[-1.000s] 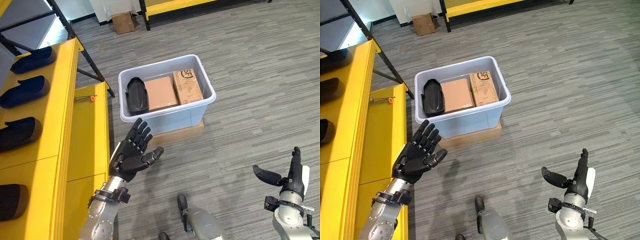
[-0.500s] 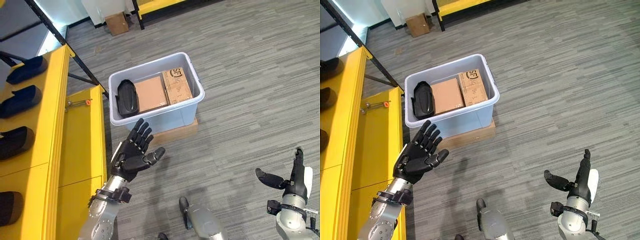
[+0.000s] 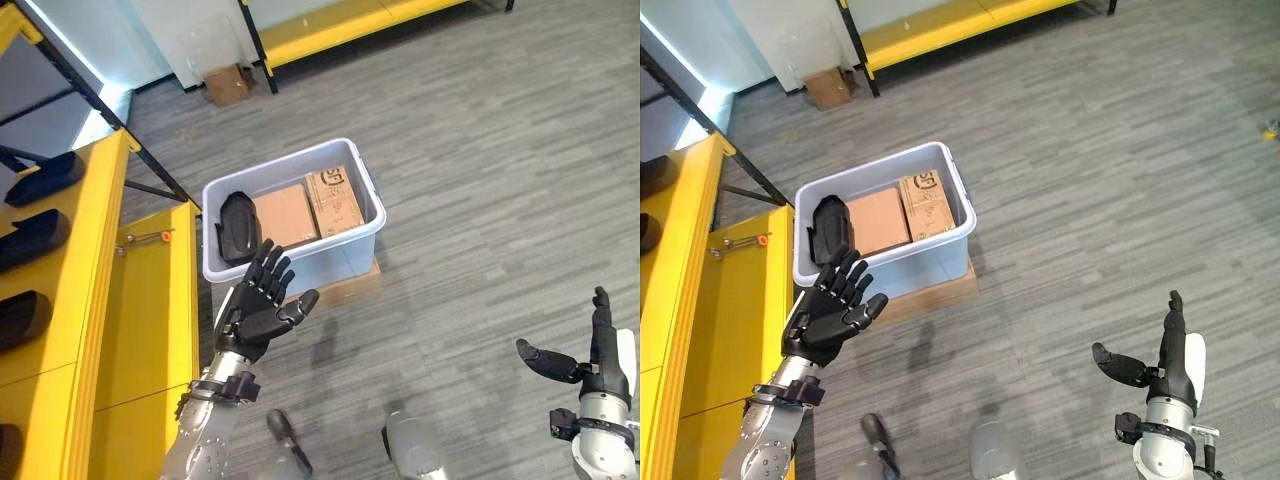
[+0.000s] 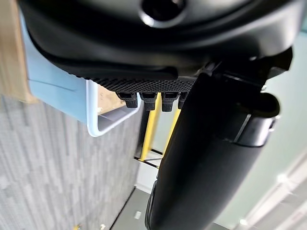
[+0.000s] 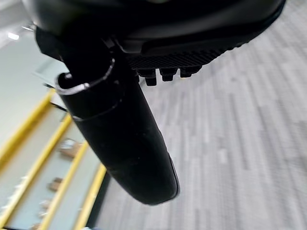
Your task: Move parts from the plastic box to the shelf.
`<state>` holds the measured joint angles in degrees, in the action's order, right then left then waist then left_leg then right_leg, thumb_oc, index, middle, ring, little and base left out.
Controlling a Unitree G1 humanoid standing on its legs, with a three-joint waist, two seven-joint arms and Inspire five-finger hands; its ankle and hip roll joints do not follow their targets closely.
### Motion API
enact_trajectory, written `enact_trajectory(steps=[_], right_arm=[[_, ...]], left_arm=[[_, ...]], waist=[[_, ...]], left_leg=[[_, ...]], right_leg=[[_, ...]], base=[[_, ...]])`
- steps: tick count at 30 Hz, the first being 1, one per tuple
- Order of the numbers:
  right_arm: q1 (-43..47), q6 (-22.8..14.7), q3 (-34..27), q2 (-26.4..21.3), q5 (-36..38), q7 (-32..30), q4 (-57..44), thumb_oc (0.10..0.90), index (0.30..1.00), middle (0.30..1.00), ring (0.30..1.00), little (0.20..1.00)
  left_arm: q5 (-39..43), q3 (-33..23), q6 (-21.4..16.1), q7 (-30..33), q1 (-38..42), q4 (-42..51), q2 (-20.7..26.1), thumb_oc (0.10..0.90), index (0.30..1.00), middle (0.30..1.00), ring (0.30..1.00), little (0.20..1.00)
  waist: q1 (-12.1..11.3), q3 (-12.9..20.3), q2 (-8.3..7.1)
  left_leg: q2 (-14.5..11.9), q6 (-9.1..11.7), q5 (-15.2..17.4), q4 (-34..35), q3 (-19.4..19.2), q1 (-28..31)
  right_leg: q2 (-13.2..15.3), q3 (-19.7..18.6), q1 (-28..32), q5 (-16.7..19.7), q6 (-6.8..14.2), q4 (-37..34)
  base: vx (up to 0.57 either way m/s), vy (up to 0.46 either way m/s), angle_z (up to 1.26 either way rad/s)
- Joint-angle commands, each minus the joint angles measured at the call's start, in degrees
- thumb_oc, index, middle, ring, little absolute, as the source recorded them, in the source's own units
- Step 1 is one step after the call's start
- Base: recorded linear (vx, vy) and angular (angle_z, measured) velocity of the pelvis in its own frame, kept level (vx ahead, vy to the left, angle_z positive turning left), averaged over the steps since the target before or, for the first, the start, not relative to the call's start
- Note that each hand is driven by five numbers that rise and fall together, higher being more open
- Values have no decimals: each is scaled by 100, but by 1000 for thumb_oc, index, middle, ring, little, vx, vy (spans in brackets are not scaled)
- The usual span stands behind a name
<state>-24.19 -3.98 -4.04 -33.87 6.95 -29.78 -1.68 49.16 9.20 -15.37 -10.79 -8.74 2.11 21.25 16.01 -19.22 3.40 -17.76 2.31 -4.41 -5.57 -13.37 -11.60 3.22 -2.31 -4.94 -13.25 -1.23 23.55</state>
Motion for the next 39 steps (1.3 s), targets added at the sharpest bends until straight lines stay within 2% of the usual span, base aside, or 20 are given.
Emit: enact_trajectory(steps=[1,8,9,16,23,27,34,38,39], right_arm=[[386,-461,-46,-87,-232,-64,-246,900,1000,1000,1000,1000],[403,-356,-114,21,-277,-138,-236,900,1000,1000,1000,1000],[368,-361,-156,61,-266,-134,-263,900,1000,1000,1000,1000],[371,-307,-156,123,-319,-160,-301,900,1000,1000,1000,1000],[365,-319,-217,118,-590,-238,-335,900,1000,1000,1000,1000],[439,-429,-196,-18,-1287,-361,-427,900,1000,1000,1000,1000],[546,-447,-61,-83,-1391,-364,-400,900,1000,1000,1000,1000],[554,-643,-7,-92,-1479,-210,-393,900,1000,1000,1000,1000],[541,-788,1,-95,-1450,-92,-407,900,1000,1000,1000,1000]], left_arm=[[187,-580,-600,-331,-12,448,295,900,1000,1000,1000,1000],[189,-529,-659,-337,3,369,225,900,1000,1000,1000,1000],[169,-522,-672,-349,-14,407,238,900,1000,1000,1000,1000],[97,-472,-642,-221,4,494,277,900,1000,1000,1000,1000],[76,-505,-596,-248,-63,577,302,900,1000,1000,1000,1000],[143,-497,-561,-283,-55,588,350,900,1000,1000,1000,1000],[177,-545,-541,-443,-99,569,378,900,1000,1000,1000,1000],[201,-576,-521,-478,-94,583,413,900,1000,1000,1000,1000],[203,-604,-524,-514,-106,579,420,900,1000,1000,1000,1000]], waist=[[-50,416,-174],[-91,514,-123],[-118,538,-121],[-166,674,-172],[-186,705,-173],[-205,706,-153],[-244,752,-140],[-251,773,-125],[-255,776,-123]], left_leg=[[412,135,-185,344,-497,759],[765,33,154,484,-556,910],[801,-38,96,538,-610,891],[1002,-105,189,700,-572,1012],[1043,-125,241,741,-570,1084],[1059,-153,305,706,-564,1125],[1126,-192,363,754,-535,1217],[1159,-214,379,802,-513,1279],[1166,-218,384,818,-505,1298]], right_leg=[[-43,793,845,88,302,-1083],[105,960,807,199,402,-1195],[123,1038,751,368,426,-1303],[233,1145,759,600,547,-1645],[250,1174,795,643,570,-1733],[262,1208,829,594,566,-1672],[288,1219,855,587,611,-1656],[301,1224,851,606,642,-1664],[306,1224,857,608,650,-1667]], base=[[210,198,-2],[107,152,17],[44,120,22],[63,39,7],[20,-4,-2],[37,11,0],[0,0,0],[0,0,0],[0,0,0]])
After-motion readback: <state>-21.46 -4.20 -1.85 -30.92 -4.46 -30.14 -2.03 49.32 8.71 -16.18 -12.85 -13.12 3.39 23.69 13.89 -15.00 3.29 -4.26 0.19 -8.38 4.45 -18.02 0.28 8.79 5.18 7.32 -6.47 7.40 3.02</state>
